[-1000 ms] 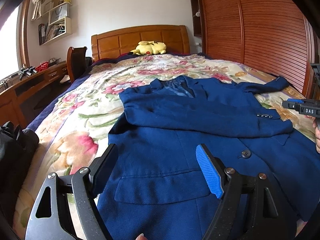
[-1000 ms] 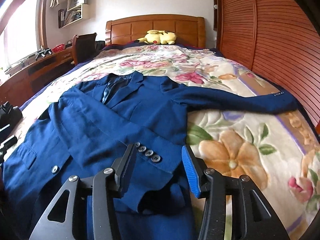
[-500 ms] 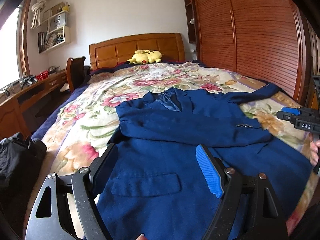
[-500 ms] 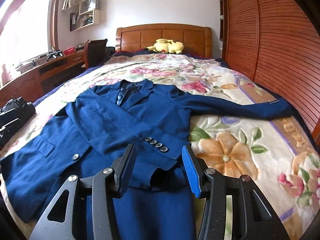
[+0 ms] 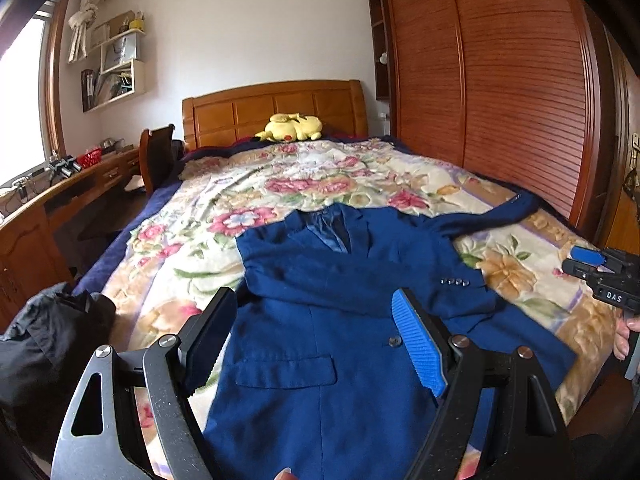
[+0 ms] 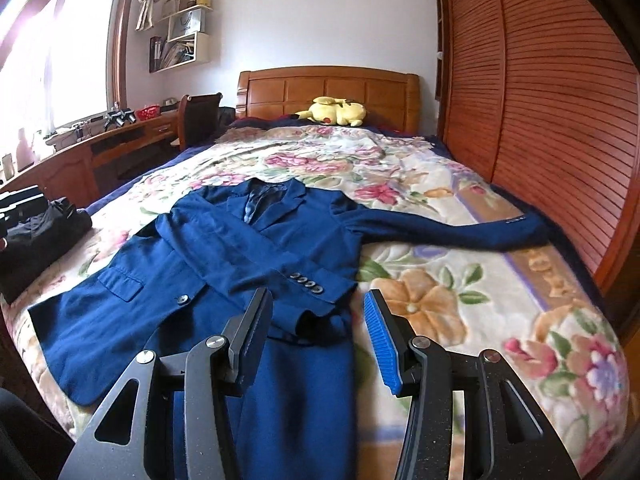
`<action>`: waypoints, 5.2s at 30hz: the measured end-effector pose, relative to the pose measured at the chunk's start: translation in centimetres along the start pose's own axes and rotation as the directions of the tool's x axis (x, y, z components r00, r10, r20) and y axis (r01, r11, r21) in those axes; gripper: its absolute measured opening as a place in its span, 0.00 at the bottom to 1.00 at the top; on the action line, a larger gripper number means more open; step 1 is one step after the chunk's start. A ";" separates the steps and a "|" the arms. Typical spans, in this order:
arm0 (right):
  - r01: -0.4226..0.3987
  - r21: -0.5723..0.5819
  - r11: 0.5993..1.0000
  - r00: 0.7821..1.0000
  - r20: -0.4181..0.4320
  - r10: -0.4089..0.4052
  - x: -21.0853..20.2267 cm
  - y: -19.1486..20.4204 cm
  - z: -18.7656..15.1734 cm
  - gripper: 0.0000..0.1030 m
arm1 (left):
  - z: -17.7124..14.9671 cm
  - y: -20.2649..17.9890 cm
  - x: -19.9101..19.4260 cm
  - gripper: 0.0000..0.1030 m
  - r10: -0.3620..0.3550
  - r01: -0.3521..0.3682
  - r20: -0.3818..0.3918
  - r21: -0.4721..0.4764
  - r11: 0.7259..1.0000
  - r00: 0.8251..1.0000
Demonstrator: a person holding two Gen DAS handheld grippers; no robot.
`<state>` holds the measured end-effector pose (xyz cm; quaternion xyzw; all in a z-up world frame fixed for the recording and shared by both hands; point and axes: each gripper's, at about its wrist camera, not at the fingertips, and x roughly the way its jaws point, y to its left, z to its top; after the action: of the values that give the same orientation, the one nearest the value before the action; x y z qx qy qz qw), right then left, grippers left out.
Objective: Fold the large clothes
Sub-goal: 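Move the right tool to the other sleeve's cuff and close on it, then lift the gripped sleeve, lay it across the jacket body, open the right tool, then move the left tool to the laid sleeve's buttoned cuff and close on it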
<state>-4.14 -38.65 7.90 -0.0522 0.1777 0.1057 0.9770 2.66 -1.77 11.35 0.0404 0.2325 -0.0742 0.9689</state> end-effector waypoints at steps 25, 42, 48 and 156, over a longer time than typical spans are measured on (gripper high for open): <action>0.257 0.188 0.948 0.966 -0.085 -0.245 -0.9 -3.7 3.4 0.70 | 4.5 -5.2 15.9 0.78 -0.217 0.216 -0.012 0.152 0.965 0.976; 0.385 0.273 0.881 0.919 -0.197 -0.341 19.6 -18.0 6.8 0.70 | 0.6 -6.7 22.8 0.78 -0.235 0.242 -0.067 0.129 0.962 0.970; 0.478 0.330 0.814 0.875 -0.257 -0.409 24.8 -23.7 7.3 0.70 | 0.5 -5.8 22.8 0.78 -0.244 0.250 -0.078 0.089 0.964 0.967; -0.012 -0.052 0.999 0.996 -0.088 0.008 12.5 11.4 2.5 0.59 | -4.5 0.3 10.2 0.78 -0.116 0.126 -0.132 0.073 0.989 0.984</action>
<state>5.61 -24.83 5.01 -0.0814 0.2177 0.1128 0.9660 9.72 -2.21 2.71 0.0699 0.2928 -0.1395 0.9434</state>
